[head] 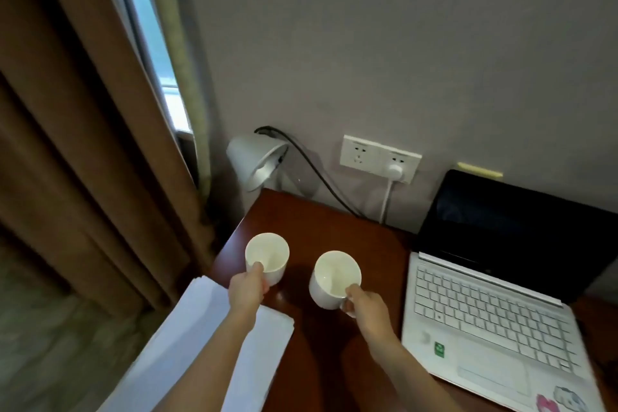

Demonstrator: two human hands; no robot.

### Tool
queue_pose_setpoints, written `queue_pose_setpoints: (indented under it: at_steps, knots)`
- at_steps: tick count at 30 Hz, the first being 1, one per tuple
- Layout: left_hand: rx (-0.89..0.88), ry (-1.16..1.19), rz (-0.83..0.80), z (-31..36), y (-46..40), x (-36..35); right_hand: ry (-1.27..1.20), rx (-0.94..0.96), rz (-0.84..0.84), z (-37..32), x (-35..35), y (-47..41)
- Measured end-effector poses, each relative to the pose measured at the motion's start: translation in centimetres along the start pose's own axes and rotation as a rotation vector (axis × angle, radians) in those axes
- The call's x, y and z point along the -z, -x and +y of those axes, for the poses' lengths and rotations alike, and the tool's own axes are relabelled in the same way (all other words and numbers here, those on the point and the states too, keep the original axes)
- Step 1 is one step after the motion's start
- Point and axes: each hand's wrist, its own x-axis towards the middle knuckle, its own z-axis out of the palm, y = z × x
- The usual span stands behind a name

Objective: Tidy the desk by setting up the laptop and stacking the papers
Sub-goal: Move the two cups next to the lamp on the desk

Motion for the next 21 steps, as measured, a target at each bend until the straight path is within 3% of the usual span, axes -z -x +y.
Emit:
queue_pose_setpoints:
  at_steps: [9,21]
  knots:
    - [0.021,-0.036,-0.051,1.4,-5.9,-1.5,-0.042,-0.114,0.034,-3.3,-4.1,-6.4]
    - [-0.089,-0.126,-0.151,3.2,-10.3,-5.3,0.016,-0.048,0.038,-5.3,-5.7,-12.0]
